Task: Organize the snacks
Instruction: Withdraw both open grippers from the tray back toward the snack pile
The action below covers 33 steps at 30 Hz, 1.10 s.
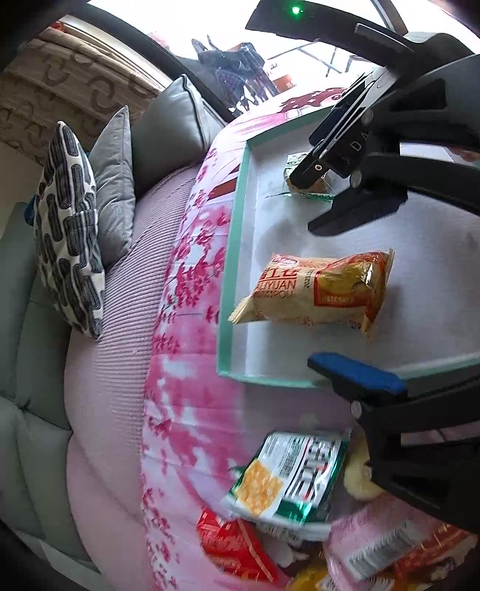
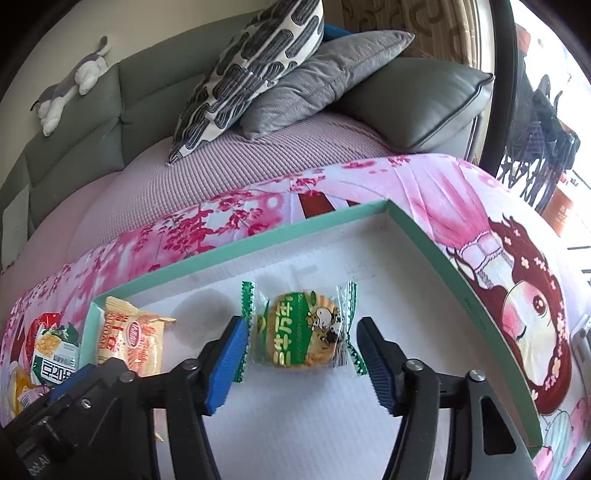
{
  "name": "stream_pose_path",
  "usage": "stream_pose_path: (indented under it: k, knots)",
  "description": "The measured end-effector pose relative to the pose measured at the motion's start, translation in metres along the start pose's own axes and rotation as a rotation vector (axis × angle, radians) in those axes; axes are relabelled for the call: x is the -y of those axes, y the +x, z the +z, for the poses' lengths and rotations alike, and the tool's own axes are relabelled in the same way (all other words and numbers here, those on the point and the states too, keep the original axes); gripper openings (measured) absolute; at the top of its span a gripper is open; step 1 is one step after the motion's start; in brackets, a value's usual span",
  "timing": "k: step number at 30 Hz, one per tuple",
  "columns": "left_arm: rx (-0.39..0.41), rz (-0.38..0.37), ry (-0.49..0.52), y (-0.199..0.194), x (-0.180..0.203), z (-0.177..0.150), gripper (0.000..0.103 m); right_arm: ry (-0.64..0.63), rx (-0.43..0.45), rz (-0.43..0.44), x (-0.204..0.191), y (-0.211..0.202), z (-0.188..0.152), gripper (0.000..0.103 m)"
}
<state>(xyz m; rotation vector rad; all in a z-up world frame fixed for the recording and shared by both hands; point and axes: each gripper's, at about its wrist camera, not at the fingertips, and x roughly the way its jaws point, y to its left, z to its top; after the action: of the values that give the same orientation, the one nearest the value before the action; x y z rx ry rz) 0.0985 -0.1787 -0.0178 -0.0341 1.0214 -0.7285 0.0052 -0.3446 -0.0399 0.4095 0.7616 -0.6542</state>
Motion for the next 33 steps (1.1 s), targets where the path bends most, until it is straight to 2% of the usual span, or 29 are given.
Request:
stream_pose_path:
  k: [4, 7, 13, 18, 20, 28, 31, 33]
  knots:
    - [0.049, 0.005, 0.005, -0.021, 0.002, 0.008, 0.074, -0.005, 0.019, -0.005, -0.001, -0.011, 0.004, 0.071]
    - [0.093, 0.048, 0.020, -0.038, 0.004, 0.011, 0.080, 0.009, 0.038, -0.008, 0.001, -0.024, 0.009, 0.071]
    - [0.144, 0.142, 0.039, -0.061, 0.003, 0.017, 0.082, -0.022, 0.047, -0.007, -0.005, -0.045, 0.017, 0.071]
    - [0.147, 0.255, 0.066, -0.067, 0.003, 0.017, 0.087, -0.052, 0.016, -0.028, -0.009, -0.053, 0.019, 0.075]
    - [0.148, 0.289, 0.074, -0.067, 0.001, 0.016, 0.091, -0.056, -0.001, -0.030, -0.009, -0.054, 0.019, 0.083]
    - [0.097, 0.380, 0.060, -0.049, -0.013, 0.013, 0.093, -0.085, -0.036, -0.045, -0.009, -0.051, 0.016, 0.085]
    - [0.086, 0.392, 0.044, -0.045, -0.017, 0.012, 0.096, -0.098, -0.054, -0.041, -0.011, -0.046, 0.015, 0.101]
    - [0.074, 0.395, 0.031, -0.043, -0.020, 0.012, 0.096, -0.110, -0.060, -0.038, -0.013, -0.044, 0.014, 0.103]
